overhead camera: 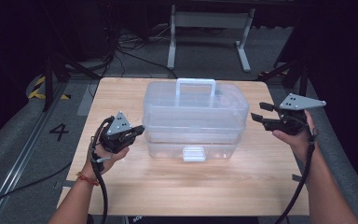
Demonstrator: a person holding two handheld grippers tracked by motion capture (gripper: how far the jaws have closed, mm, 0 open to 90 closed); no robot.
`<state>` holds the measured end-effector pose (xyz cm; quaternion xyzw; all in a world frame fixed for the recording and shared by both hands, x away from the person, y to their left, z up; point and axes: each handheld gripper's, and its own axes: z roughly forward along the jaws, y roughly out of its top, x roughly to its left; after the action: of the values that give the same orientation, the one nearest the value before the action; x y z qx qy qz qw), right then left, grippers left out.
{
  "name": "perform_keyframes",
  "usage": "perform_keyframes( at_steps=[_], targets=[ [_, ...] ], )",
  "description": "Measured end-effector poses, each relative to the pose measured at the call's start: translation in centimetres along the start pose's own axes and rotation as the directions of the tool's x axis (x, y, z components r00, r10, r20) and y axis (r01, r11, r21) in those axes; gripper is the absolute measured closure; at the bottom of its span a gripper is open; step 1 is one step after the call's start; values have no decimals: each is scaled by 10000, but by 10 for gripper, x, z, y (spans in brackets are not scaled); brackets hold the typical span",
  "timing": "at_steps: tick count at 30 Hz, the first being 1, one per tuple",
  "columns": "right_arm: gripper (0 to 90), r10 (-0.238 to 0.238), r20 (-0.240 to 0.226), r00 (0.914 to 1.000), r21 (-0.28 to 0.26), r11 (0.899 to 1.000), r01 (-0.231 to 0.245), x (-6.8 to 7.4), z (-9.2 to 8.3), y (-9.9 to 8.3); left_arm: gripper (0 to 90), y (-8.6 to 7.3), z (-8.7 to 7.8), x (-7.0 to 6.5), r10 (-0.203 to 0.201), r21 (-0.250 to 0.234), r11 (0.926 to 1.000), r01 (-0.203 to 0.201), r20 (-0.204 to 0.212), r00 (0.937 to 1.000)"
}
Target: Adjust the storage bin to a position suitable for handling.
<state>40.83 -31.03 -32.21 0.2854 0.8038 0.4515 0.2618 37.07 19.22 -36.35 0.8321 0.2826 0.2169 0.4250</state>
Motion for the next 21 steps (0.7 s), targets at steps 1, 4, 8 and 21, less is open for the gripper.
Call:
perform_keyframes(
  at_steps=[1,4,8,21],
  targets=[
    [468,3,-7,10000,63,10000,-3,1,3,-4,890,0,0,1,16,-1,10000,-16,-8,10000],
    [459,34,-113,9999,323,9995,-31,4,13,-15,890,1,0,1,38,60,10000,-37,-36,10000],
    [466,179,-189,9997,324,9993,-173,6,19,-24,889,3,-1,2,68,116,9999,-67,-78,9999],
    [430,277,-355,9990,408,9988,-262,9,31,-40,883,10,-1,12,-37,127,9999,40,-287,9996]
  ],
)
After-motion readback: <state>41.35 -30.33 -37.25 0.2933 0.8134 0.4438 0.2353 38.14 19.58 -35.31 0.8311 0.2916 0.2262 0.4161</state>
